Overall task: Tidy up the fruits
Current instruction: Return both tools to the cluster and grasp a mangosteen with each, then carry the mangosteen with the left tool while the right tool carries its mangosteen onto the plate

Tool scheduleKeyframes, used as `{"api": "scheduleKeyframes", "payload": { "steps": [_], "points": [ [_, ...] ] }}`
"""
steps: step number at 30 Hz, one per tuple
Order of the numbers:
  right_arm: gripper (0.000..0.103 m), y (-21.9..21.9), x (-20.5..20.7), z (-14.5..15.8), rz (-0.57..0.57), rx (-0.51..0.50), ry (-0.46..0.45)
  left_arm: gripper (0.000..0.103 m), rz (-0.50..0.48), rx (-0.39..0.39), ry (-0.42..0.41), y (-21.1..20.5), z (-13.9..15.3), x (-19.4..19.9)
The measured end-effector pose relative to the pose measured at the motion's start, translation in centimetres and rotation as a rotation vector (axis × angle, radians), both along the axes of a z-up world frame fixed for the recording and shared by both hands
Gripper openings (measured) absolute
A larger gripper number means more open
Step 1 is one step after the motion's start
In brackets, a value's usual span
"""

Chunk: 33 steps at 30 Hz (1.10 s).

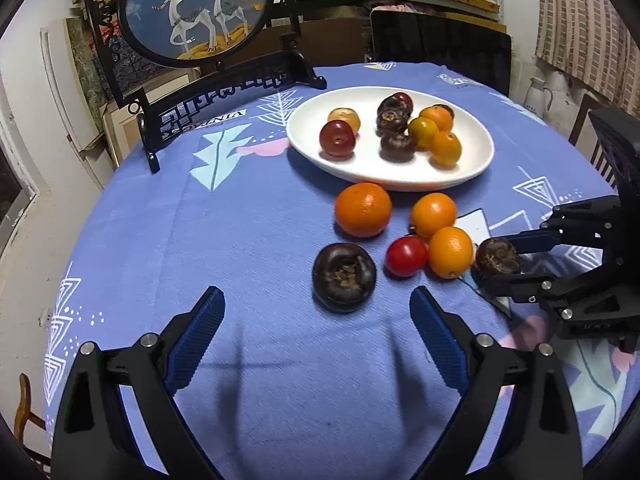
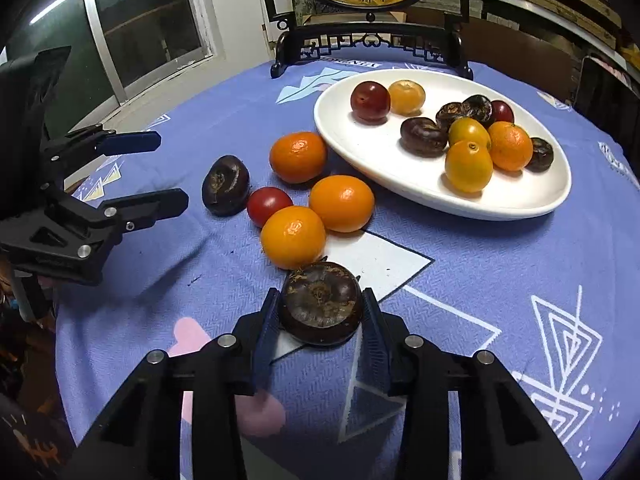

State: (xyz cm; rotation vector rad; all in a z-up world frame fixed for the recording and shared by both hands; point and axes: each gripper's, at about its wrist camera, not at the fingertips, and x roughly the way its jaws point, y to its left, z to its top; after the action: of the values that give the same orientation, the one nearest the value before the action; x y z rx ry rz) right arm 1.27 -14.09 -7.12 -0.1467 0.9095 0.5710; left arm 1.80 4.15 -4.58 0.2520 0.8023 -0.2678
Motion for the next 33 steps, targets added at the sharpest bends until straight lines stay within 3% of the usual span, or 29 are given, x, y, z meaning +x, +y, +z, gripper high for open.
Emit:
{"api": "scheduleKeyframes", "payload": {
  "steps": [9,15,17,19,20,26,31,33],
  "points": [
    [0.041,-3.6,-2.7,0.6,-0.064,0.071,-0.001,0.091,-0.040,0.078,0.009,-2.2,-2.0,1.9],
    [0.041,-3.9,-3.0,0.1,-0.075,0.090,0.015,0.091,-0.020,0.052,0.067,-1.4,-2.9,4.3],
    [0.041,-3.9,-2.9,0.0,-0.076,0.094,0.020,0.083,-0.010,0.045,0.071,-1.1,-2.8,5.1],
    [0.041,-3.9,-2.9,-0.1,-0.078,0.098,0.025,0.053,-0.038,0.010,0.122,-1.1,-3.1,5.6],
    [0.041,-3.9,-2.9,-0.1,-0.080,0.100,0.026,0.044,-0.063,-0.034,0.166,-1.1,-3.4,5.8],
    [0.041,-3.8,-3.6,0.2,-0.071,0.098,0.015,0.041,-0.083,-0.066,0.175,-1.6,-2.8,3.4],
    [0.041,-3.1,-4.2,0.1,-0.056,0.088,0.011,0.041,-0.089,0.093,0.053,-4.1,-2.2,0.0],
    [0.041,-2.8,-4.6,0.2,-0.050,0.090,0.005,0.041,-0.097,0.110,0.044,-4.8,-1.9,-0.6]
  ]
}}
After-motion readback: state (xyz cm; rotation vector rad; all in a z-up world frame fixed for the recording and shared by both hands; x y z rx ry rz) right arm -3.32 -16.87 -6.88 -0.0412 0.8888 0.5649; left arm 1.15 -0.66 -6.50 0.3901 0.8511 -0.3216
